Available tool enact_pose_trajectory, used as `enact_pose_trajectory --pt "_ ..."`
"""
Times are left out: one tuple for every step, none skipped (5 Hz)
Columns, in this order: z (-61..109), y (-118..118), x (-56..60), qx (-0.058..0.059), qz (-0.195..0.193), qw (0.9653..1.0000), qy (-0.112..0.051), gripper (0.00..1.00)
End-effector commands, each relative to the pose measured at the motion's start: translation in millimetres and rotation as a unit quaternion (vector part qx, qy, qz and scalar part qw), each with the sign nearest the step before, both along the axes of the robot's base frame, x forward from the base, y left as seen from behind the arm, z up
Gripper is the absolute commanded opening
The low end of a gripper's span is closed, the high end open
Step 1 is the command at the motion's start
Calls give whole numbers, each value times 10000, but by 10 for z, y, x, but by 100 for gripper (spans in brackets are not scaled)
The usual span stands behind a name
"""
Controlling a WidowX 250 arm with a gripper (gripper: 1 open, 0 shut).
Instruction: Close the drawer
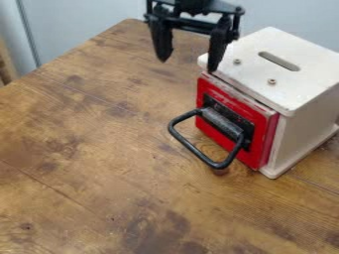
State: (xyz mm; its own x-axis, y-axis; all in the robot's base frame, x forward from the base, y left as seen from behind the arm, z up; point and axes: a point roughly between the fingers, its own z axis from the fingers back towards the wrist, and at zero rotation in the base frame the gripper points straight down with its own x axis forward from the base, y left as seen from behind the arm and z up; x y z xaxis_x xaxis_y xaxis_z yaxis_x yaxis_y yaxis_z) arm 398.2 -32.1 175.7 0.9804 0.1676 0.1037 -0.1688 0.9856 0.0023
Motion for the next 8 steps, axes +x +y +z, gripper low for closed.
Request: enact_pose_trajectory --pt "316 -59 -29 -35 396 9983 -435 0" --pt "268 -212 -23 -25 530 9979 -380 100" --pt "220 -233 -14 -25 627 9975 -338 100" --pt "184 -170 24 -28 767 9966 -303 100" --pt "203 -108 53 -61 909 9953 -328 100" --pt "170 -72 -16 -36 1092 9936 -285 100" --pt "237 -68 -93 -70 1286 9911 -341 100" --pt "382 -51 -94 -184 1325 9897 -500 100"
